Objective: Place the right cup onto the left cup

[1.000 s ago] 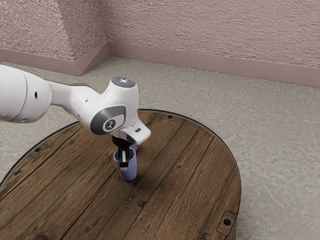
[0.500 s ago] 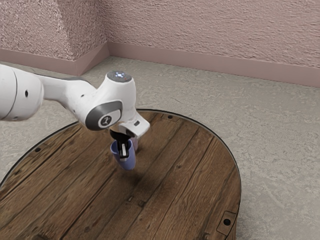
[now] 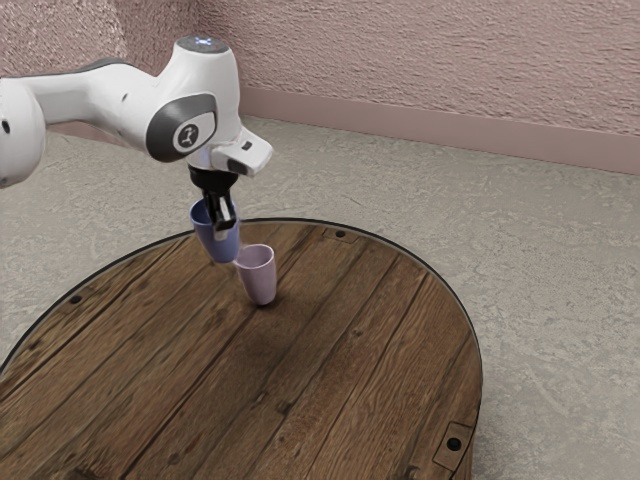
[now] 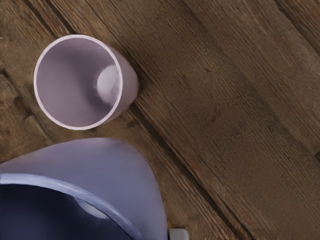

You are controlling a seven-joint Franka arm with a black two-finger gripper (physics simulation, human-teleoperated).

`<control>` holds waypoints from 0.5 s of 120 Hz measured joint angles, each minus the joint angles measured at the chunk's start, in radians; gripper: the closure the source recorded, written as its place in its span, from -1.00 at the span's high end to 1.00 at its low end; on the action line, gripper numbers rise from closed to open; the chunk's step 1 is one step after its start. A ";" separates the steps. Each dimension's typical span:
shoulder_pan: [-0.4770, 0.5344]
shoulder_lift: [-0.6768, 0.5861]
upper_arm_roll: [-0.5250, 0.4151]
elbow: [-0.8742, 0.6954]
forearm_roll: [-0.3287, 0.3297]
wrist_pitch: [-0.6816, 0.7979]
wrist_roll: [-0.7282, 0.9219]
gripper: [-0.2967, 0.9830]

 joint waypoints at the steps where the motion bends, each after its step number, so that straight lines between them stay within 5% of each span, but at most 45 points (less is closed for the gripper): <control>1: 0.000 0.006 0.003 0.009 0.000 -0.005 0.001 -0.69; 60: -0.019 0.211 0.037 0.240 0.023 -0.099 0.092 -0.69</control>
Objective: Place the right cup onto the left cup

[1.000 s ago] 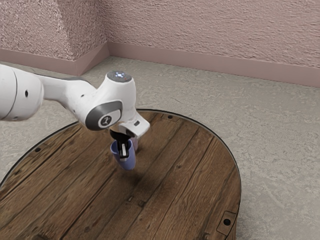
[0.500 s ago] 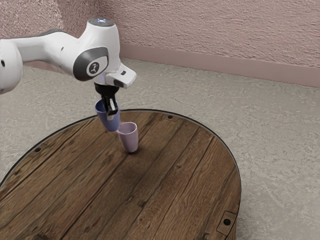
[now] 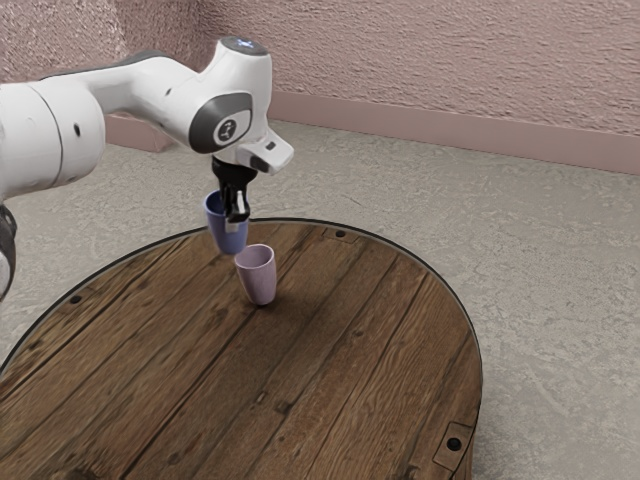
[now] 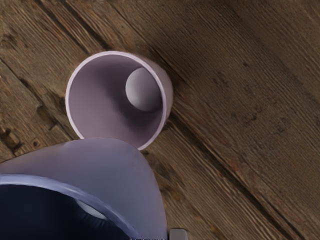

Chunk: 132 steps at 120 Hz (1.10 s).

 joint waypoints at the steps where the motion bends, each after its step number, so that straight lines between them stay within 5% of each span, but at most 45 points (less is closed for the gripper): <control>1: -0.001 0.004 0.000 0.004 0.001 0.000 0.002 -0.69; 67: 0.000 0.191 -0.001 0.095 -0.003 0.073 0.106 -0.69; 97: -0.008 0.113 -0.004 0.094 -0.013 0.051 0.136 0.10; 132: 0.008 -0.180 -0.013 -0.041 -0.078 -0.071 0.147 0.42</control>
